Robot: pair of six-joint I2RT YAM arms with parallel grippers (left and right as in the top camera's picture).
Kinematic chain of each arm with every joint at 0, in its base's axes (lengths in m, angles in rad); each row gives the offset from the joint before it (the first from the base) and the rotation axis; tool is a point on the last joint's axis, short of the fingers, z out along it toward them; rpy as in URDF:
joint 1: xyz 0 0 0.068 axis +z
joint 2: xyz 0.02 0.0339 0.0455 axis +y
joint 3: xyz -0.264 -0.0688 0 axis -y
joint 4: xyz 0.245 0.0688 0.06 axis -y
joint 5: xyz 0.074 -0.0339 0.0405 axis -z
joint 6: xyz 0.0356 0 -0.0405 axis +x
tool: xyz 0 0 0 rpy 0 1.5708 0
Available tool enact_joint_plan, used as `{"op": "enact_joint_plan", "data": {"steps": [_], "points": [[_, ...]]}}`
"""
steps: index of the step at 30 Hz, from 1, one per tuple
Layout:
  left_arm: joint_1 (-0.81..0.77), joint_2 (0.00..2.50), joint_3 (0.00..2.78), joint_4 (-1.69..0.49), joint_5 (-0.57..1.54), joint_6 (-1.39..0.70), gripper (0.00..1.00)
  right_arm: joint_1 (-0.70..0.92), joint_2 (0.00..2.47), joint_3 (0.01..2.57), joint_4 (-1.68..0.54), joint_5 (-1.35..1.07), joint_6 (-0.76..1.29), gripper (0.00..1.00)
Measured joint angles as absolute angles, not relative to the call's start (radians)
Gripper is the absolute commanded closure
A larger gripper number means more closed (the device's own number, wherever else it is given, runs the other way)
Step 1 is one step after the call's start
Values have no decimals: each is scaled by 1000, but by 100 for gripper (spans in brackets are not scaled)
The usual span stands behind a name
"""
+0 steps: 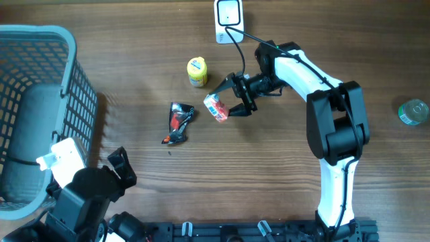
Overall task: Scan the item barcode
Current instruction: 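Carry the red-and-white box with the right gripper to the white scanner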
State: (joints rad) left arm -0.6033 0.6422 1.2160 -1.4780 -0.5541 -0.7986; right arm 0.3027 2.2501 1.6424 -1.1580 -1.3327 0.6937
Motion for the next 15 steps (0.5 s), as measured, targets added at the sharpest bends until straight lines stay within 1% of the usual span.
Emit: {"op": "enact_joint_plan", "data": {"steps": [2, 5, 6, 10, 12, 13, 15], "points": [[-603, 642, 1216, -1480, -552, -799, 0, 301, 2251, 1639, -1060, -1329, 670, 35], [-603, 642, 1216, -1481, -551, -799, 0, 273, 2253, 1638, -870, -1294, 615, 39], [-603, 642, 1216, -1481, -551, -799, 0, 243, 2253, 1637, -803, -1271, 601, 39], [-603, 642, 1216, -1482, -551, -799, 0, 126, 2254, 1647, -686, -1182, 573, 39], [-603, 642, 1216, -1482, -551, -799, 0, 81, 2254, 1662, -648, -1090, 547, 38], [-603, 642, 1216, -1482, -551, -799, 0, 53, 2254, 1674, -628, -988, 525, 38], [-603, 642, 1216, -1482, -551, -799, 0, 49, 2249, 1675, -600, -879, 494, 37]]}}
